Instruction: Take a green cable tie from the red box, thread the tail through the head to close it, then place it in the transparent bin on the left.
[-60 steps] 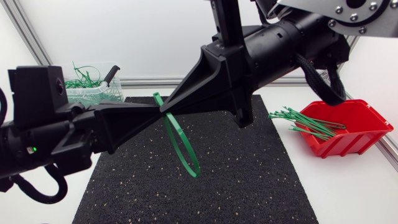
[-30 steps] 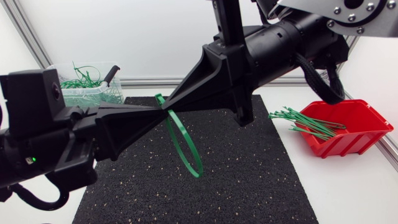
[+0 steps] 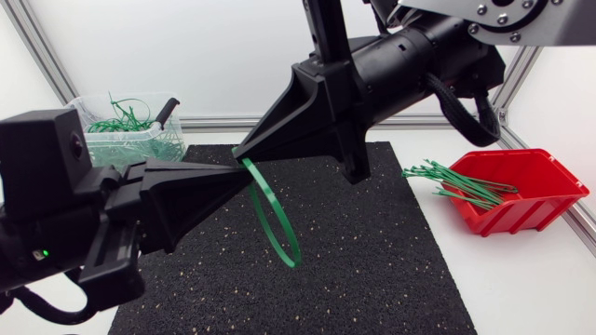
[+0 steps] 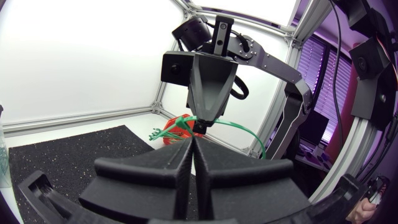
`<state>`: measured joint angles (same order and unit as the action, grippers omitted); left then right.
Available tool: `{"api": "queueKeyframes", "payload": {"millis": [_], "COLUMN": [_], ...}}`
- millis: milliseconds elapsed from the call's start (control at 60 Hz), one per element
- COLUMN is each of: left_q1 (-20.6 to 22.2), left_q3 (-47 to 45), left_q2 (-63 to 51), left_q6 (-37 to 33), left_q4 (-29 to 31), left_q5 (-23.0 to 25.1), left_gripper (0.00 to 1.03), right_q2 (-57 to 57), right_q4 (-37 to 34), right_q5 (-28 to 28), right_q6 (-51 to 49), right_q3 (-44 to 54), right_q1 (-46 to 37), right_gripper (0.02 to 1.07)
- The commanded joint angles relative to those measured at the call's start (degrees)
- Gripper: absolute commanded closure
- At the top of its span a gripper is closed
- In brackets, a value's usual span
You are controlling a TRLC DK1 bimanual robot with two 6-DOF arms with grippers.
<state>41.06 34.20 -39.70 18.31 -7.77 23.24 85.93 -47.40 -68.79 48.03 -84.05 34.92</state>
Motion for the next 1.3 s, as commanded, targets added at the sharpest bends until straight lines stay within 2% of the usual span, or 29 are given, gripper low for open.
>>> {"api": "queueKeyframes", "payload": {"millis": [0, 150, 317, 383, 500, 633, 750, 817, 900, 1283], "left_q1": [1.1, 0.7, -1.6, -2.5, -4.5, -6.4, -6.9, -6.9, -6.9, -6.6], "left_q3": [-0.9, -1.1, -1.2, -1.1, -0.7, -0.2, 0.8, 1.3, 1.9, 2.4], "left_q2": [1.4, 1.5, 1.3, 1.3, 1.6, 1.6, 1.0, 0.9, 0.8, -0.5], "left_q6": [-1.3, -1.3, -1.5, -1.5, -1.3, -1.3, -1.1, -0.9, -0.4, -1.0], "left_q4": [-0.9, -0.7, -0.3, -0.1, 0.9, 1.9, 3.1, 3.7, 3.8, 3.2], "left_q5": [1.0, 0.9, 1.4, 2.2, 4.5, 8.8, 10.7, 11.7, 13.5, 13.5], "left_gripper": [1.0, 1.0, 1.0, 1.0, 1.0, 1.0, 1.0, 1.0, 1.0, 1.0], "right_q2": [2.6, 2.0, -1.2, -2.3, -3.2, -2.4, -0.3, 0.8, 2.2, 3.7], "right_q4": [-0.1, -0.2, -1.4, -1.9, -2.1, -2.2, -2.3, -2.4, -2.9, -3.8], "right_q5": [1.6, 1.9, 2.0, 2.0, 2.1, 2.0, 2.1, 2.1, 2.2, 2.2], "right_q6": [1.5, 1.5, 0.2, -0.4, -1.4, -2.0, -2.1, -2.1, -2.2, -2.2], "right_q3": [-1.3, -1.2, -0.4, -0.1, 0.6, 0.1, -1.3, -2.2, -3.2, -4.6], "right_q1": [-0.3, 0.0, -0.2, -0.7, -2.3, -3.5, -3.7, -3.2, -2.1, 1.1], "right_gripper": [1.01, 1.0, 0.79, 0.78, 0.7, 0.7, 0.68, 0.69, 0.76, 0.78]}}
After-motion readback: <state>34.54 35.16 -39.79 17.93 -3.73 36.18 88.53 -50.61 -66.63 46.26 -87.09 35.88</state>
